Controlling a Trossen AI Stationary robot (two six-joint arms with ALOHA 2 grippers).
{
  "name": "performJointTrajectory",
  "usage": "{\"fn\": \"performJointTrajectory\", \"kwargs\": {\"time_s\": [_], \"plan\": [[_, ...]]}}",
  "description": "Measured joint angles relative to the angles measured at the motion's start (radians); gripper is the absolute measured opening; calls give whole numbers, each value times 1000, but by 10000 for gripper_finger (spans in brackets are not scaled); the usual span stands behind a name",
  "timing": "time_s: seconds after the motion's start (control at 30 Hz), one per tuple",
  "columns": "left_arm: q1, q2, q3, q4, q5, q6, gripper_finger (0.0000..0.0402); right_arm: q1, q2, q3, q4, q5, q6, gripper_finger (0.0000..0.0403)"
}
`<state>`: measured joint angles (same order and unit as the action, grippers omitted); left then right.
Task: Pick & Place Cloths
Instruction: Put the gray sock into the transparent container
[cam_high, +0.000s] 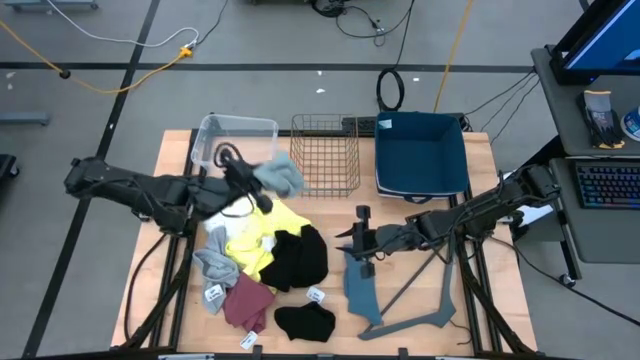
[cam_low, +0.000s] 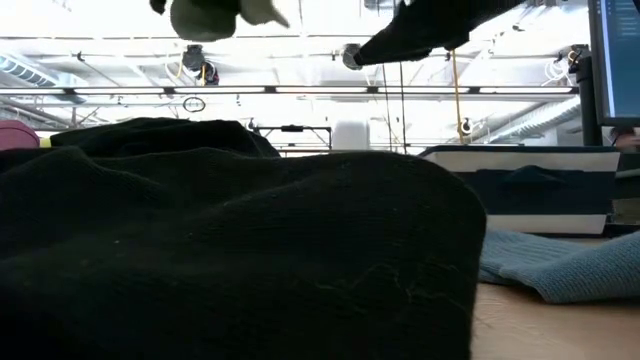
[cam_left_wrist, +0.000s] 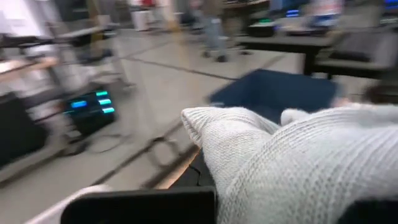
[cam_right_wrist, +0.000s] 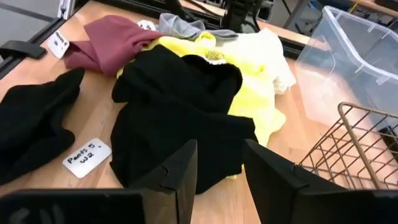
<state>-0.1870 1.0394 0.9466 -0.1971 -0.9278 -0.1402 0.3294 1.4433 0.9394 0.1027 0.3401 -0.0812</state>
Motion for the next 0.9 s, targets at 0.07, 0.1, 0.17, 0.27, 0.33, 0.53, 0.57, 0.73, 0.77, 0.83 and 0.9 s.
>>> {"fn": "performJointTrajectory", "kwargs": {"time_s": [0.07, 0.1, 0.17, 0.27, 0.33, 0.53, 0.57, 0.73, 0.77, 0.83, 0.9], "plan": [[47, -19, 0, -25, -41, 0, 1, 0, 0, 0, -20, 0, 20, 123], [74, -27, 0, -42, -49, 0, 1, 0, 0, 0, -32, -1, 25, 122], [136, -35, 0, -65, -51, 0, 0, 5, 0, 0, -56, -3, 26, 120], [237, -35, 0, -110, -46, 8, 0, 12, 0, 0, -107, -3, 36, 117], [310, -33, 0, -145, -22, 12, 0, 15, 0, 0, -143, -4, 64, 116], [535, -24, 0, -235, 133, 4, 0, 25, 0, 0, -219, -4, 130, 116], [572, -21, 0, -236, 160, 3, 0, 25, 0, 0, -223, -4, 134, 116], [729, -8, 1, -244, 301, 4, 0, 26, 0, 0, -226, -4, 134, 116], [757, 0, 2, -244, 329, 1, 0, 26, 0, 0, -227, -4, 134, 116], [810, 25, 1, -259, 373, -5, 0, 26, 0, 0, -227, -4, 134, 116], [850, 56, 1, -259, 404, -12, 0, 26, 0, 0, -227, -4, 134, 116]]}}
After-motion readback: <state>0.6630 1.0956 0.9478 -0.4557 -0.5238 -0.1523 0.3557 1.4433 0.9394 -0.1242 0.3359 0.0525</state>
